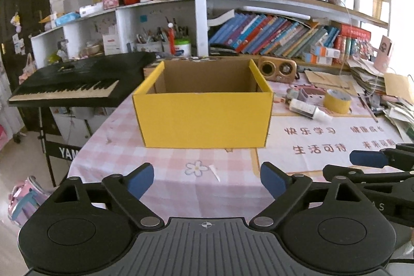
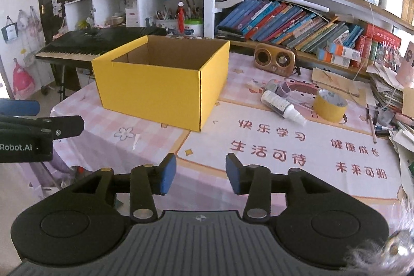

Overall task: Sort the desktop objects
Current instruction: 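Move the left tool toward the white bottle while the right tool approaches the yellow tape roll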

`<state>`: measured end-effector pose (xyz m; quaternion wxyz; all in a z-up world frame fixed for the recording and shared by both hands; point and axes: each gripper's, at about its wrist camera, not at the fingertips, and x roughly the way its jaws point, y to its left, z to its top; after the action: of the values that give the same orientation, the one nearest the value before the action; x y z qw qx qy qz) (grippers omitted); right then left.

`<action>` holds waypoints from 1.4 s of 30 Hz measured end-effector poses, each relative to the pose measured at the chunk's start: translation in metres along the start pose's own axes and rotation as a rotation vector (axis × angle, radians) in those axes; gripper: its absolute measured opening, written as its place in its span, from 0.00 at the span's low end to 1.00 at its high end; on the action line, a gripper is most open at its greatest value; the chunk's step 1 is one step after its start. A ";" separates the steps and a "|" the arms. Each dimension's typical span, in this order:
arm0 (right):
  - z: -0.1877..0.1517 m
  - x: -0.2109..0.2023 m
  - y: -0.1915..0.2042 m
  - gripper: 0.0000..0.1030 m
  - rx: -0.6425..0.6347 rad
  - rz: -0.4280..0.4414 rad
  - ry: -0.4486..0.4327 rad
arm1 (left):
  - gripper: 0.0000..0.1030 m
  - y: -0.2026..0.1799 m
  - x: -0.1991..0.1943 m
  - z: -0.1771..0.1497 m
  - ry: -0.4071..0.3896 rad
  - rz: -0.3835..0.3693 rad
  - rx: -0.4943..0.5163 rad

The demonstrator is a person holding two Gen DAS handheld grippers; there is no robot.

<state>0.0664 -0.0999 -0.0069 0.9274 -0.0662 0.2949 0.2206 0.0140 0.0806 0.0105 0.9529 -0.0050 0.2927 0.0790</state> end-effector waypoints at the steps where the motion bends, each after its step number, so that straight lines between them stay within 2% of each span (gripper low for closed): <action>1: -0.001 -0.001 0.000 0.47 0.003 -0.004 0.002 | 0.90 -0.001 0.000 -0.001 0.003 -0.009 0.003; 3: -0.005 -0.002 -0.002 0.54 0.008 -0.024 0.007 | 0.90 -0.004 0.002 -0.002 0.013 -0.026 0.008; 8: -0.011 -0.004 -0.008 0.63 0.028 -0.076 0.026 | 0.91 -0.012 0.008 -0.003 0.037 -0.066 0.019; 15: -0.018 -0.008 -0.022 0.70 0.070 -0.140 0.042 | 0.91 -0.027 0.016 -0.001 0.051 -0.129 0.049; 33: -0.026 -0.009 -0.076 0.75 0.162 -0.265 0.082 | 0.92 -0.084 0.053 0.015 0.089 -0.260 0.126; 42: -0.019 0.004 -0.116 0.76 0.174 -0.287 0.104 | 0.92 -0.117 0.079 0.030 0.103 -0.280 0.123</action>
<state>0.1116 -0.2070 -0.0255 0.9350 -0.0383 0.3482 0.0559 0.1131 -0.0216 -0.0135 0.9368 0.0082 0.3419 -0.0731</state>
